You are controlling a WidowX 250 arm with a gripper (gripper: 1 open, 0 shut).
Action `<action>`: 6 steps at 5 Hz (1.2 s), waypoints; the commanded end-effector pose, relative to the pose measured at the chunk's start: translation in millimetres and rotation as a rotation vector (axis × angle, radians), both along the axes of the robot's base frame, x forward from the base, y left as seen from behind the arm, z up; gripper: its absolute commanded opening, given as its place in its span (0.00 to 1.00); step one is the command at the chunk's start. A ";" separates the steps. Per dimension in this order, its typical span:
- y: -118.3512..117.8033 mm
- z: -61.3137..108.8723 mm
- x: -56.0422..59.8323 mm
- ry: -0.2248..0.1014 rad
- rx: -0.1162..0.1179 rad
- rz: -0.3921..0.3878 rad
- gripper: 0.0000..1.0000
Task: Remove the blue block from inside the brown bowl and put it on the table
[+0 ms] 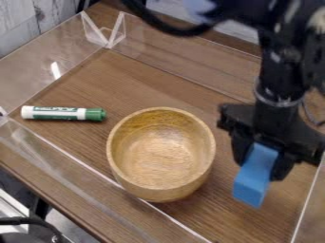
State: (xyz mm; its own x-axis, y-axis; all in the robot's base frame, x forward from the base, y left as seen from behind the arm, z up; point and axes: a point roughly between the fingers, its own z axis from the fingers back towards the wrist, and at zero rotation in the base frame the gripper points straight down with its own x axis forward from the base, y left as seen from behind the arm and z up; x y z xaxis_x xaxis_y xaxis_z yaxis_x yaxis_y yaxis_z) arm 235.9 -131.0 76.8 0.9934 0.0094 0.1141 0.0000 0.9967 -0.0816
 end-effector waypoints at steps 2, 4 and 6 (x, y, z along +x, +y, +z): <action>-5.7 -10.3 2.3 -0.039 -0.020 -0.019 0.00; -2.3 -9.6 2.9 -0.032 -0.019 -0.023 0.00; 2.2 1.0 2.8 -0.026 -0.007 -0.040 0.00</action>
